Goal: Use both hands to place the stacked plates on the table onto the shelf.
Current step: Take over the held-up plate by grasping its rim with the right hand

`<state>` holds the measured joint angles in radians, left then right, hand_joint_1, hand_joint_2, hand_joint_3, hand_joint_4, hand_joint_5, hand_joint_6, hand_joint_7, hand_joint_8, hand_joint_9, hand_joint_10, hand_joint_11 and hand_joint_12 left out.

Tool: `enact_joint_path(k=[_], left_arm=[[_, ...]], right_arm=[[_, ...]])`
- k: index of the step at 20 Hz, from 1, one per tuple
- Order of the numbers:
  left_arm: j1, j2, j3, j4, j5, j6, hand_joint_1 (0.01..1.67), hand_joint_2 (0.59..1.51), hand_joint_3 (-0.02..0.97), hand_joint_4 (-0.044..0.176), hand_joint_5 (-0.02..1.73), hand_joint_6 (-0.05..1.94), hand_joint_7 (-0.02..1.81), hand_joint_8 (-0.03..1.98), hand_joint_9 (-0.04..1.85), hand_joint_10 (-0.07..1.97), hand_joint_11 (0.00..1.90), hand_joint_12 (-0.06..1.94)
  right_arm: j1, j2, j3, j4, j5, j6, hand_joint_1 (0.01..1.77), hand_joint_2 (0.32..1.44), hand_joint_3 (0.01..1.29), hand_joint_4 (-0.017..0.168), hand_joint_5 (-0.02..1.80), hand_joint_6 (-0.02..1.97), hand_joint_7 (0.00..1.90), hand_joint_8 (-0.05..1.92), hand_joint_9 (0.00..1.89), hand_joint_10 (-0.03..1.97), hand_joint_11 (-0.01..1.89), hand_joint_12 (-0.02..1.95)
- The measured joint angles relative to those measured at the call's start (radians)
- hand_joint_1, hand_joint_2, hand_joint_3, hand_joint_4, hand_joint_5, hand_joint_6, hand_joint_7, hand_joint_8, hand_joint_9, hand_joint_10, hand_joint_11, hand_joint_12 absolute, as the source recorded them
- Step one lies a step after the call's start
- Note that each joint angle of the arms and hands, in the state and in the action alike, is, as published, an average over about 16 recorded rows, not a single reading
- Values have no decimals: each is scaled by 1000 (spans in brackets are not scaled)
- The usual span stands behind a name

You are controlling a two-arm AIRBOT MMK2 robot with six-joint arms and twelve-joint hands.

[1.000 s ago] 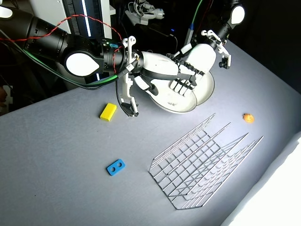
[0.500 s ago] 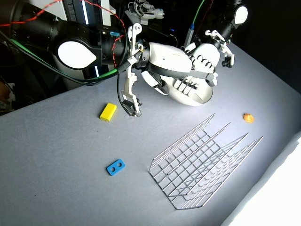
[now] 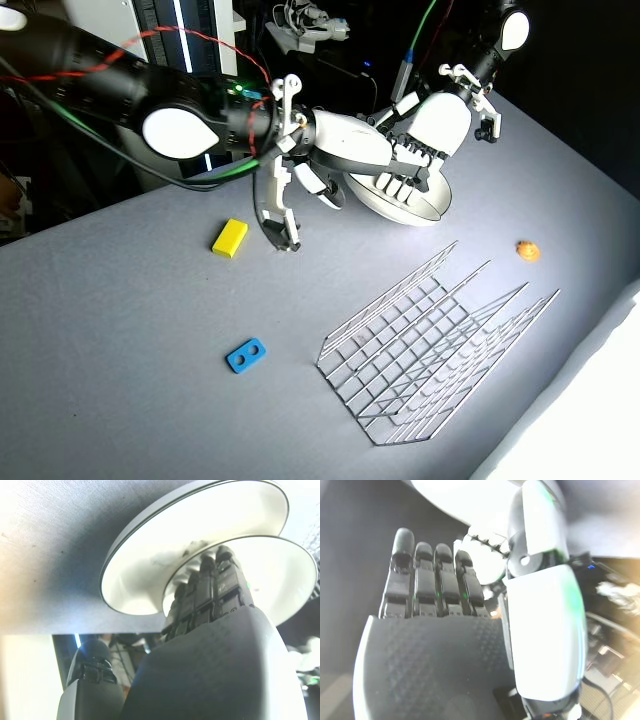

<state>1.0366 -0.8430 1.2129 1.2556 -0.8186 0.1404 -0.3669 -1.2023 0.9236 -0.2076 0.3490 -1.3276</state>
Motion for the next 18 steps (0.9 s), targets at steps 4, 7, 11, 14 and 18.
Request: enact_joint_path(k=[4,7,11,14,18], left_arm=[[0,0,0,0,-1,0,18,1121,18,6,-7,-23,-10,-15,15,7,18,-9],[1,1,0,-1,-1,0,17,1121,18,5,-6,-24,-9,-15,15,7,18,-9],[-1,3,1,-6,-1,0,18,1122,18,4,-2,-23,-3,-14,17,8,19,-9],[-10,7,1,-13,0,0,17,1122,18,4,8,-14,7,-9,18,8,20,-9],[-34,22,4,-44,0,-1,17,1121,18,3,19,-4,18,-3,19,8,21,-9]], right_arm=[[-22,-64,39,-3,1,-35,1204,1009,16,2,212,20,214,12,198,17,24,786],[-31,-103,67,-4,10,-53,1193,1015,16,1,332,57,348,33,341,33,98,882],[-41,-138,93,-6,27,-68,1174,1011,15,-1,501,218,540,168,584,50,261,1035],[-48,-154,104,-8,41,-75,1159,1004,15,-1,629,360,686,303,771,64,391,1142],[-54,-166,110,-10,58,-81,1146,1000,14,-2,777,567,854,532,1000,90,547,1256]])
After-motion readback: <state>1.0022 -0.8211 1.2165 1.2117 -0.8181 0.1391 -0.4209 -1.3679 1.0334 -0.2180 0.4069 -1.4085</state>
